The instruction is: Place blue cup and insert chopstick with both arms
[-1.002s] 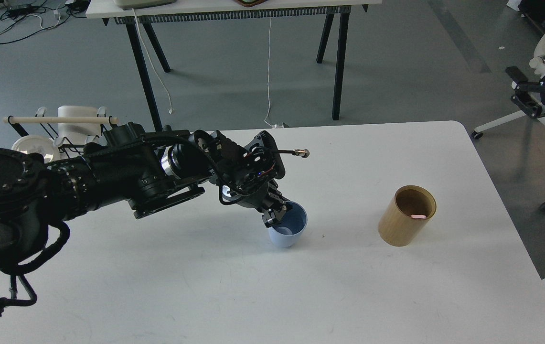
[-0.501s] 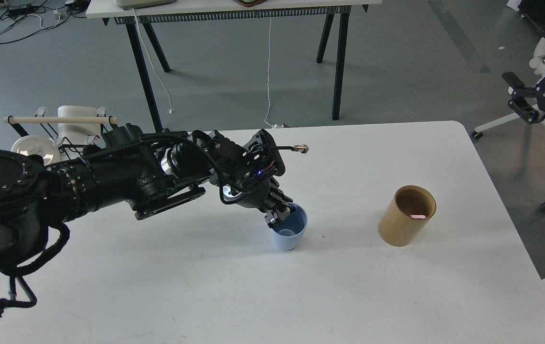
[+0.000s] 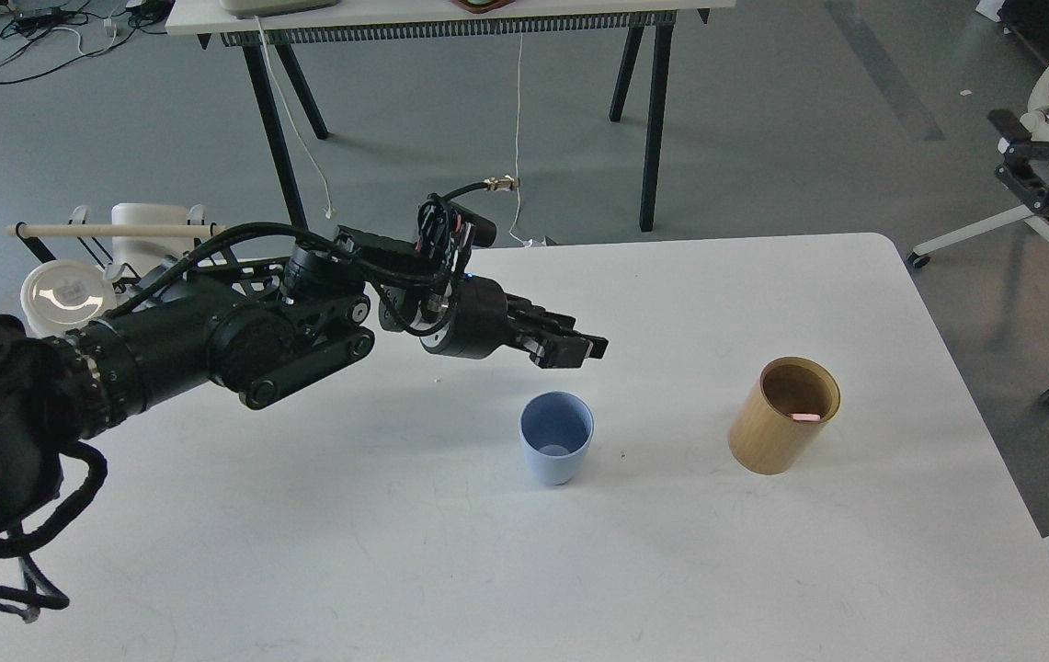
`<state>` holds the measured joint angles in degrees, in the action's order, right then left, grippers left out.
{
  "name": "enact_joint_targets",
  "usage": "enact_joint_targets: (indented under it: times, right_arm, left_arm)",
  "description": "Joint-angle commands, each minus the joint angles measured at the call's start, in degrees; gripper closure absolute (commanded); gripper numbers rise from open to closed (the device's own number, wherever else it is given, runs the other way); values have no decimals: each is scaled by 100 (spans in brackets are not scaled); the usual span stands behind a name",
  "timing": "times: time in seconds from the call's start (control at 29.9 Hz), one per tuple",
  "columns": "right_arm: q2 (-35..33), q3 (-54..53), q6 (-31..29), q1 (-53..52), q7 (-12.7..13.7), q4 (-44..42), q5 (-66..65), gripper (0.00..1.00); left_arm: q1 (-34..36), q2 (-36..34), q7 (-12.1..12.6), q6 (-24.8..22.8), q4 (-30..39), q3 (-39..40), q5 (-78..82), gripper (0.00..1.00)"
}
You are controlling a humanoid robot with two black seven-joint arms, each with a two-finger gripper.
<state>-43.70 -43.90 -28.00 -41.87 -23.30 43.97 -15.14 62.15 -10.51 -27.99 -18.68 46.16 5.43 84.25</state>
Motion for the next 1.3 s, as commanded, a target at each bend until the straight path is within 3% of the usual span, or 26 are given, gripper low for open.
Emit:
enact_joint_targets:
  times: [0.0,0.13,0.23,0.47,0.63,0.77,0.8,1.04,1.27]
  right_arm:
    - [-120,170,0,30,-139,225,-208,1]
    - [-630,408,0,-14,-470,699,-1287,1]
    - [-1112,408,0,-5,-470,1235,-2411,1]
    - [-2133,391,0,4,-470,2790,-4354,1]
    - [-2502,452,0,48,-470,3845,-6734,1]
    - [-2678,855,0,74,-470,4190,-8300,1]
    - [-2731,1030,144,74,-470,4199,-8573,1]
    - [-2995,2314,2648,74,-470,4172,-8962,1]
    - [-2960,3044,3528,92,-470,4199,-9392,1]
  left_arm:
    - [-605,-161,-1,48,226,1307,-461,39]
    - [-1204,-311,-1,48,1025,2548,-655,38]
    - [-1494,-338,-1,57,1281,3103,-936,38]
    - [-1635,-355,-1,75,1299,3245,-1227,38]
    - [-1644,-399,-1,75,1299,3245,-1227,38]
    - [-1671,-434,-1,84,1291,3245,-1227,38]
    - [-1679,-434,-1,84,1299,3245,-1227,38]
    - [-1785,-434,-1,294,1291,3227,-1227,37]
    - [-1803,-425,-1,330,1291,3227,-1227,37]
